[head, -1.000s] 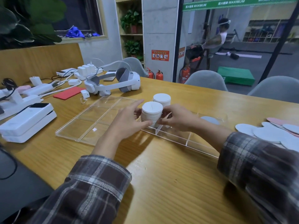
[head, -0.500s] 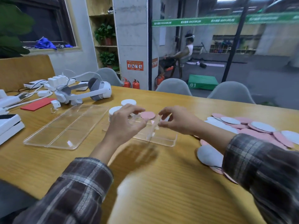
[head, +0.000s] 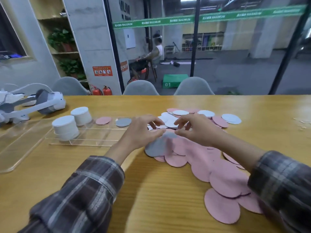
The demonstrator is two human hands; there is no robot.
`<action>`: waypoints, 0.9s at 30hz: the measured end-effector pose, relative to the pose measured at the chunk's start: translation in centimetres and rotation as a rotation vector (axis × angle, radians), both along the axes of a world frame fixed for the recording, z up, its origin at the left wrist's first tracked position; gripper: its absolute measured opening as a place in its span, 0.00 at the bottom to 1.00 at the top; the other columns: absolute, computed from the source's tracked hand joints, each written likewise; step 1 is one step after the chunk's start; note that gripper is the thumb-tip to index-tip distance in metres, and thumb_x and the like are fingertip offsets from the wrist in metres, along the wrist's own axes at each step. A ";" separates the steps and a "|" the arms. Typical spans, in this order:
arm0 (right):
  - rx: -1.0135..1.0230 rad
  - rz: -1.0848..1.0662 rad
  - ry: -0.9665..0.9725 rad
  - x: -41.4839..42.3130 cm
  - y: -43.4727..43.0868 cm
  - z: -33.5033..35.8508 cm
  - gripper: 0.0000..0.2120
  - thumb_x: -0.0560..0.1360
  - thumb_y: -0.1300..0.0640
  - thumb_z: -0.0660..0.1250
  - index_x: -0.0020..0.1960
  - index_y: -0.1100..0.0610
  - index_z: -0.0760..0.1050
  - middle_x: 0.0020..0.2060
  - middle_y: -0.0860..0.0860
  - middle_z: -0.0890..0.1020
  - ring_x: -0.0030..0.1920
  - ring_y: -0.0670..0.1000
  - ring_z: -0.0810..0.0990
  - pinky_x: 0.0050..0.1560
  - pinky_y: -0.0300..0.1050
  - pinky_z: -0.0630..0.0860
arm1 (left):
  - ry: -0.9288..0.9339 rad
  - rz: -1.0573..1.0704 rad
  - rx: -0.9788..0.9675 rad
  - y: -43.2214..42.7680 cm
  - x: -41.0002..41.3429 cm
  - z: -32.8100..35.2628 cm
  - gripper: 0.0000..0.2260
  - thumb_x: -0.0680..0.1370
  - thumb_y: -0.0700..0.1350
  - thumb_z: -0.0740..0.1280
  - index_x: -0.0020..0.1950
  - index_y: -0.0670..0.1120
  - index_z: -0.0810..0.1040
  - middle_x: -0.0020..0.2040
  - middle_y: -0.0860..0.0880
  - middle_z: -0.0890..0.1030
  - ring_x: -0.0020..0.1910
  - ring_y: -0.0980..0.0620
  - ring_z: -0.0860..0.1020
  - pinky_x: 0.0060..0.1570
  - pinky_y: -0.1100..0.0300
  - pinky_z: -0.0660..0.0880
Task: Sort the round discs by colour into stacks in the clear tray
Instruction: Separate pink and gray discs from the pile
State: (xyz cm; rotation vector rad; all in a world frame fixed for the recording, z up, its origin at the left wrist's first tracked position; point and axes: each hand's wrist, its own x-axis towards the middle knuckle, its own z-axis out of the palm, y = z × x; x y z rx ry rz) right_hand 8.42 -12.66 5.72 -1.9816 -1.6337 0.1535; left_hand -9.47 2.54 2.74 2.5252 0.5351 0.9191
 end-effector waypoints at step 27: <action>0.055 -0.062 0.039 4.1 -9.2 -4.9 0.07 0.80 0.57 0.68 0.55 0.51 0.84 0.39 0.41 0.84 0.44 0.42 0.81 0.43 0.29 0.70 | 0.223 -0.301 0.054 -7.3 3.6 -3.4 0.20 0.70 0.66 0.77 0.60 0.62 0.84 0.56 0.61 0.77 0.62 0.59 0.74 0.68 0.49 0.66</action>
